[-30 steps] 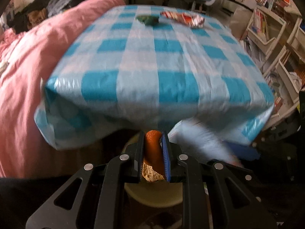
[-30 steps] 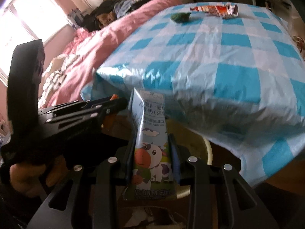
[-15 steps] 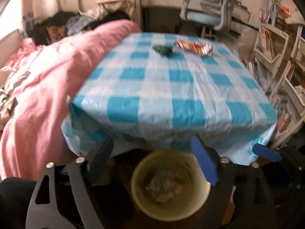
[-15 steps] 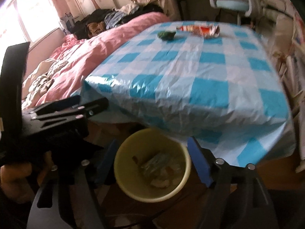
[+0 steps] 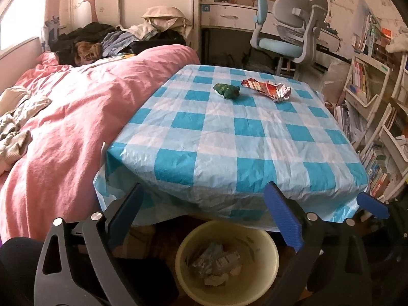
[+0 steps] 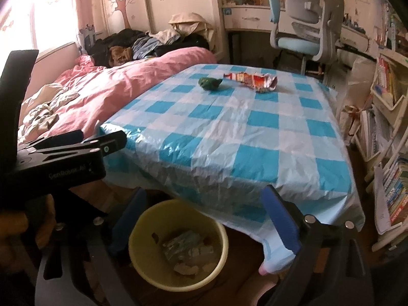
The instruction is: Collect trash
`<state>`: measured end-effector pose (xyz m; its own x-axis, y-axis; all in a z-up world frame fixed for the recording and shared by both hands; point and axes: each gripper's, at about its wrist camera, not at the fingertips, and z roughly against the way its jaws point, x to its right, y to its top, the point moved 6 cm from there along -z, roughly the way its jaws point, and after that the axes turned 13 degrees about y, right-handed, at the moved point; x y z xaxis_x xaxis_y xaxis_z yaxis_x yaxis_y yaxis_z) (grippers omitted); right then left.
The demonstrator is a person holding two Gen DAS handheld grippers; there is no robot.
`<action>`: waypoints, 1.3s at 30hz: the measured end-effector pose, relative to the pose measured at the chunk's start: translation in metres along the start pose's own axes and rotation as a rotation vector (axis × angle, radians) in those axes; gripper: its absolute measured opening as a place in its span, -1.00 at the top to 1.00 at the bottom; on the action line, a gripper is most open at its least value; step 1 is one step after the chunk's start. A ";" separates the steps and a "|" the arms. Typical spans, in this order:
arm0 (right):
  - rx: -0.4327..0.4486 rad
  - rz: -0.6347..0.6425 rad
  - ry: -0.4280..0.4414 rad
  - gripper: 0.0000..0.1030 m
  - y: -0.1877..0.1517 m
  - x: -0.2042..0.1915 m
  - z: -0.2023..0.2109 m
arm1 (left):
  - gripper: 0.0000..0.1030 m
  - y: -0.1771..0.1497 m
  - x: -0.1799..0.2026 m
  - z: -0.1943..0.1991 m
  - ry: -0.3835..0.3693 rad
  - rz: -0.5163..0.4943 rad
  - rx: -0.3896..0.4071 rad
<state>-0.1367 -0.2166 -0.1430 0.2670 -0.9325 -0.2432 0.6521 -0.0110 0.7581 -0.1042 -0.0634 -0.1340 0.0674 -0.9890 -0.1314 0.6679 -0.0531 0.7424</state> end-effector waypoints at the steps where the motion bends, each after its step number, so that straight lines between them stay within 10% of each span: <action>1: 0.006 0.000 -0.008 -0.78 0.001 0.000 0.001 | -0.80 0.000 0.000 0.000 0.000 0.001 0.003; 39: 0.044 0.018 -0.066 -0.85 0.008 0.003 0.003 | -0.85 0.003 0.001 -0.002 0.003 0.001 0.011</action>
<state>-0.1324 -0.2201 -0.1358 0.2296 -0.9546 -0.1900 0.6156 -0.0087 0.7880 -0.1006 -0.0645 -0.1336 0.0702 -0.9886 -0.1330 0.6595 -0.0540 0.7498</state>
